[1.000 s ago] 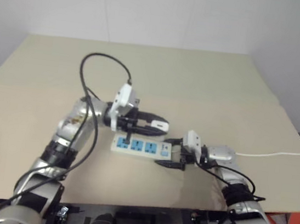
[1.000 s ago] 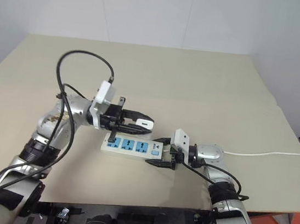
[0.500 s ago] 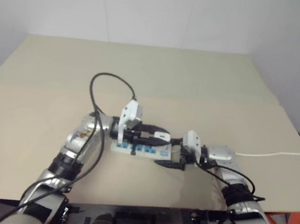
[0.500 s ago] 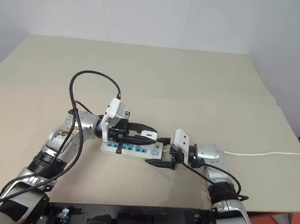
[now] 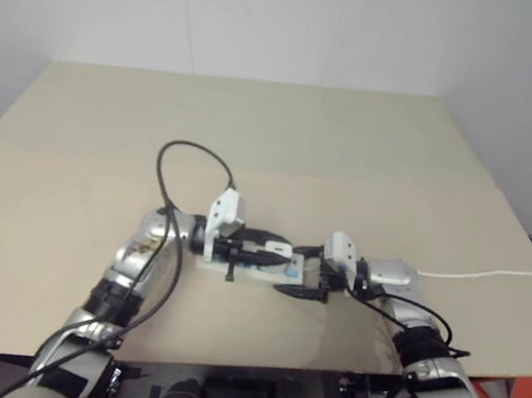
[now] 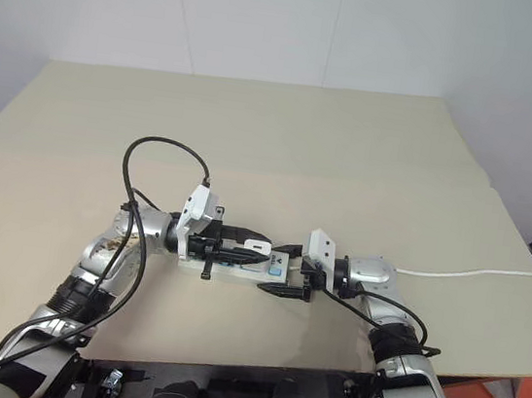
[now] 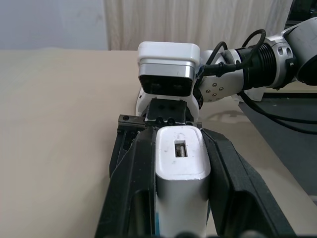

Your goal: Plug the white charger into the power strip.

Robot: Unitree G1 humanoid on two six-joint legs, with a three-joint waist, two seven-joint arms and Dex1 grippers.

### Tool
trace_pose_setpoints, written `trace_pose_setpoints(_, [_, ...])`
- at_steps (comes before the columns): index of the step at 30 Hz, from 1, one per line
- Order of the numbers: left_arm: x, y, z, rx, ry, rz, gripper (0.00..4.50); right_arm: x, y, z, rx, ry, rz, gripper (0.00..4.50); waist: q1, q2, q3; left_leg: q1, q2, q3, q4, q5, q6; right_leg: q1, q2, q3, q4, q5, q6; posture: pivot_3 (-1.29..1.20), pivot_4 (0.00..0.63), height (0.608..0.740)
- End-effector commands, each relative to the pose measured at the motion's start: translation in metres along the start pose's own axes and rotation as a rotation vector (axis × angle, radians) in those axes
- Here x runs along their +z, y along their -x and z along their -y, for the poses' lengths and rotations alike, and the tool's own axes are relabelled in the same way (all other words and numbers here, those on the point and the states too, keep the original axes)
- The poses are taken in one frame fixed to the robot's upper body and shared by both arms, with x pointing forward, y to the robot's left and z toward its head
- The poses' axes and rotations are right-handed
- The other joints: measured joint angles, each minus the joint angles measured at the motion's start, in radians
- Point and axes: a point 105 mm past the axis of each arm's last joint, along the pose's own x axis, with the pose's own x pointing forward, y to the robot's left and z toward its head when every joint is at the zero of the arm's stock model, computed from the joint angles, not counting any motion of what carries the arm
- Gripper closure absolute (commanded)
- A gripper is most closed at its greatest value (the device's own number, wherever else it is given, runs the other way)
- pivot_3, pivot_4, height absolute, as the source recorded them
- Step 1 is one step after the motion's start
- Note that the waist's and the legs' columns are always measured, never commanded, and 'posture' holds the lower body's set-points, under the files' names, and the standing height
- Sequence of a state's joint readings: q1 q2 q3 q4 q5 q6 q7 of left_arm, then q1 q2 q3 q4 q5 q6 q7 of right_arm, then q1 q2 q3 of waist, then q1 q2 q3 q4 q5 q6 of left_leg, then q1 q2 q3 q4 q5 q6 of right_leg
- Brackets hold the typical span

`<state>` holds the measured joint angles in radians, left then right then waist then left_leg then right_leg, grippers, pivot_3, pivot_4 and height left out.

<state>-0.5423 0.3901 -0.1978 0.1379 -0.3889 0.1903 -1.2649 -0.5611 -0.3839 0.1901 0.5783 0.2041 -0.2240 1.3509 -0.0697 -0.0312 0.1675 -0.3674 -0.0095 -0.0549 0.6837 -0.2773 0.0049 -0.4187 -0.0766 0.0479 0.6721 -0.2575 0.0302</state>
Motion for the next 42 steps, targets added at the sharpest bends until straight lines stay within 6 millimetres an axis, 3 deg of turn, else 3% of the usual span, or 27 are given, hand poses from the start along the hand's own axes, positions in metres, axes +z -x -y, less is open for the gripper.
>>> trace_pose_setpoints(1, [0.0043, 0.0049, -0.0002, -0.007, -0.022, 0.004, 3.46, -0.0128, -0.0058, -0.0114, 0.041, -0.027, -0.044, 1.07, 0.000, 0.000, 0.000, 0.000, 0.000, 0.000, 0.000, 0.000, 0.000, 0.000, 0.000, 0.000, 0.000, 0.000, 0.000, 0.00, 0.150, 0.740])
trace_pose_setpoints(42, [-0.0027, 0.0101, -0.0074, -0.003, -0.025, -0.011, 3.46, -0.0131, -0.0061, -0.0116, 0.034, -0.032, -0.042, 1.07, 0.000, 0.000, 0.000, 0.000, 0.000, 0.000, -0.001, 0.000, 0.000, 0.000, 0.000, 0.000, -0.001, 0.000, 0.000, 0.00, 0.150, 0.740])
